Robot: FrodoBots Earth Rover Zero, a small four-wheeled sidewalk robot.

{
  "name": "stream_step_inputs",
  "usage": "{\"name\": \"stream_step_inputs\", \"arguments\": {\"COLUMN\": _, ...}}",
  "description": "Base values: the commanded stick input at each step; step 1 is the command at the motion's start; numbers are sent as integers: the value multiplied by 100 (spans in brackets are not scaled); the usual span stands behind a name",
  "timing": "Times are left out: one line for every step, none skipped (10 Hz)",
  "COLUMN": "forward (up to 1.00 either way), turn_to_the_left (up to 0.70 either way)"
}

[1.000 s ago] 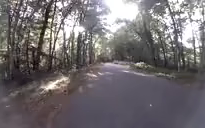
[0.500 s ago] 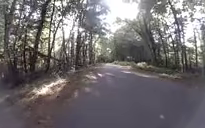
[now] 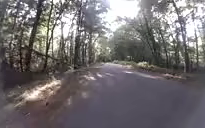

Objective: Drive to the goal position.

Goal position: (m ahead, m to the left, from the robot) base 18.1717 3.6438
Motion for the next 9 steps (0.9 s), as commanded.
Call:
{"name": "stream_step_inputs", "arguments": {"forward": 70, "turn_to_the_left": -1}}
{"name": "stream_step_inputs", "arguments": {"forward": 70, "turn_to_the_left": -1}}
{"name": "stream_step_inputs", "arguments": {"forward": 70, "turn_to_the_left": -1}}
{"name": "stream_step_inputs", "arguments": {"forward": 70, "turn_to_the_left": -1}}
{"name": "stream_step_inputs", "arguments": {"forward": 70, "turn_to_the_left": -1}}
{"name": "stream_step_inputs", "arguments": {"forward": 70, "turn_to_the_left": -1}}
{"name": "stream_step_inputs", "arguments": {"forward": 70, "turn_to_the_left": -1}}
{"name": "stream_step_inputs", "arguments": {"forward": 70, "turn_to_the_left": -1}}
{"name": "stream_step_inputs", "arguments": {"forward": 70, "turn_to_the_left": -1}}
